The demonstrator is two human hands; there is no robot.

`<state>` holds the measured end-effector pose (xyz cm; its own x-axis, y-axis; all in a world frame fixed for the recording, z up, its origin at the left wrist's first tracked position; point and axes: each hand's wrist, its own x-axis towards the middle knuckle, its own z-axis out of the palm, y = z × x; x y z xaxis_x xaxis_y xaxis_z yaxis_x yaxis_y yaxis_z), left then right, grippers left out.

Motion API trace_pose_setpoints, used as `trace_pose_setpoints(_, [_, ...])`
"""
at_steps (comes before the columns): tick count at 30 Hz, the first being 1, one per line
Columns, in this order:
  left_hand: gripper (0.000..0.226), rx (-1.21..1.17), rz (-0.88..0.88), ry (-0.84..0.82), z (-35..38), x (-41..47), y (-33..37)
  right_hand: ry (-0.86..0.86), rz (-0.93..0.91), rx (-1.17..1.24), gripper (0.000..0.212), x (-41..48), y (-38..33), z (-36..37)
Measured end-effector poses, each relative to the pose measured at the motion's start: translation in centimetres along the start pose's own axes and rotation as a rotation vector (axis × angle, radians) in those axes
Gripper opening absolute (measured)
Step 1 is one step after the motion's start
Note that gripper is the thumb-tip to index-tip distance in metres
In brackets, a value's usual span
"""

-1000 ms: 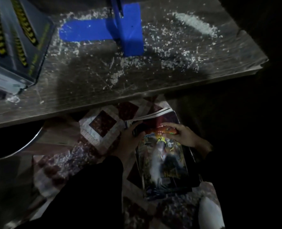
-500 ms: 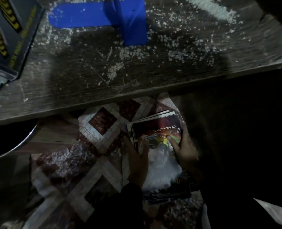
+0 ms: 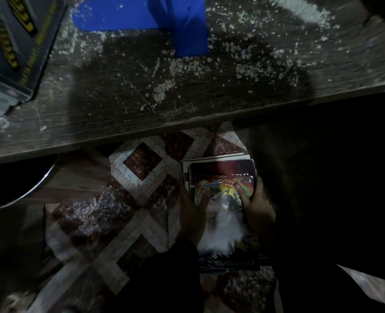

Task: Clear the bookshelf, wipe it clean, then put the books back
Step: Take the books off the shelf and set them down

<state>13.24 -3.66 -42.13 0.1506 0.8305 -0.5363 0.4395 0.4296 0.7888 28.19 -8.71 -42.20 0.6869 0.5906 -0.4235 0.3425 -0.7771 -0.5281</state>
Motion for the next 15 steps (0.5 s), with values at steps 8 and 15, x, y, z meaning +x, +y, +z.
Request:
trace_pose_setpoints(8, [0.073,0.4,0.001,-0.17,-5.1,-2.0,7.9,0.013,0.045,-0.197,0.058,-3.1,-6.3,-3.6])
trace_pose_setpoints(15, [0.025,0.525,0.288,-0.247,-14.3,-12.5,18.2,0.21,-0.03,0.799,0.023,-15.4,-16.7,-7.0])
